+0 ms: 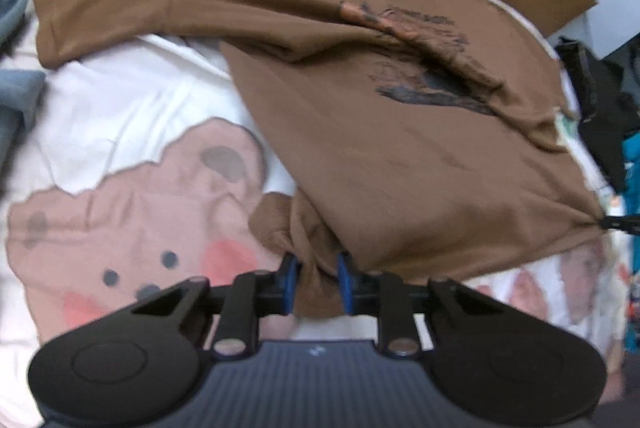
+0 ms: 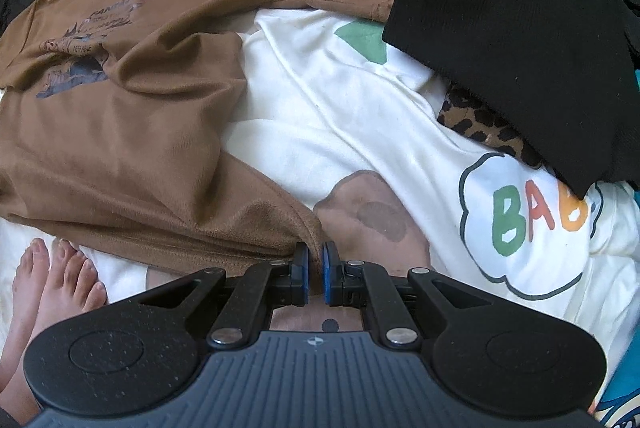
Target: Fold clothes
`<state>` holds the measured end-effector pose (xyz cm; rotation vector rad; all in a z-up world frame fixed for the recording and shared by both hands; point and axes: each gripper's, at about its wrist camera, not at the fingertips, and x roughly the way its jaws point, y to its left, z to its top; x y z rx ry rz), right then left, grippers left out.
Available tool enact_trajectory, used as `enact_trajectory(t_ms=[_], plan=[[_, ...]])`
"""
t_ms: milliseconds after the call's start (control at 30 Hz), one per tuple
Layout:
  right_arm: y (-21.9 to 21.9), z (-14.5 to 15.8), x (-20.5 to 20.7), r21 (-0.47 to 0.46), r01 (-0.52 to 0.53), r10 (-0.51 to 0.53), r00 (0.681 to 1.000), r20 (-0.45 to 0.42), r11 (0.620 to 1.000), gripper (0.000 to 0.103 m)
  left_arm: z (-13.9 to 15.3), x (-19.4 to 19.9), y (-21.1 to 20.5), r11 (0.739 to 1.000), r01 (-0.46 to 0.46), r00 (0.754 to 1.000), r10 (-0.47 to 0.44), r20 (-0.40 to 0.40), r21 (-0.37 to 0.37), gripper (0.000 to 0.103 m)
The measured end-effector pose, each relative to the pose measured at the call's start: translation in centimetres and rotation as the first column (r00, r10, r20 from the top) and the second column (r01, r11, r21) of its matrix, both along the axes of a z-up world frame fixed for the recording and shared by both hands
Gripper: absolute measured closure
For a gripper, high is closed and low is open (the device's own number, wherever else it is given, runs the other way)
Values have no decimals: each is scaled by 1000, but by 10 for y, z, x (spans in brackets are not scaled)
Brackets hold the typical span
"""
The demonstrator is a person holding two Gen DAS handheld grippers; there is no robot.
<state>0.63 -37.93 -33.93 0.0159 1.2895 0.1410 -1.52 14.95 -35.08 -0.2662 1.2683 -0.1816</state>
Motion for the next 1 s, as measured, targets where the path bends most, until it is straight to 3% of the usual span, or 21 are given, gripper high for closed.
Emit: enact_trajectory(t_ms=[67, 233, 333, 433, 667, 1000], plan=[[-1, 1, 1, 1, 0, 0, 1000, 1, 1000, 98, 7, -6, -1, 999, 33, 999, -33, 9, -2, 80], [-1, -1, 0, -3, -10, 10, 1000, -5, 1000, 98, 16, -6, 11, 980, 124, 991, -131, 37, 153, 80], [0, -1, 0, -6, -15, 15, 1000, -9, 1000, 98, 13, 2, 13, 952, 202, 977, -211, 15, 232, 77], [0, -2, -1, -9, -21, 21, 1000, -13, 1000, 98, 9, 5, 10, 931, 272, 959, -283, 11, 242, 69], [0, -2, -1, -12, -32, 31, 999, -20, 999, 98, -3, 12, 1, 864, 428, 896, -444, 1, 265, 68], [1, -5, 0, -24, -59, 58, 998, -35, 998, 98, -16, 18, -9, 846, 484, 863, -504, 38, 225, 65]])
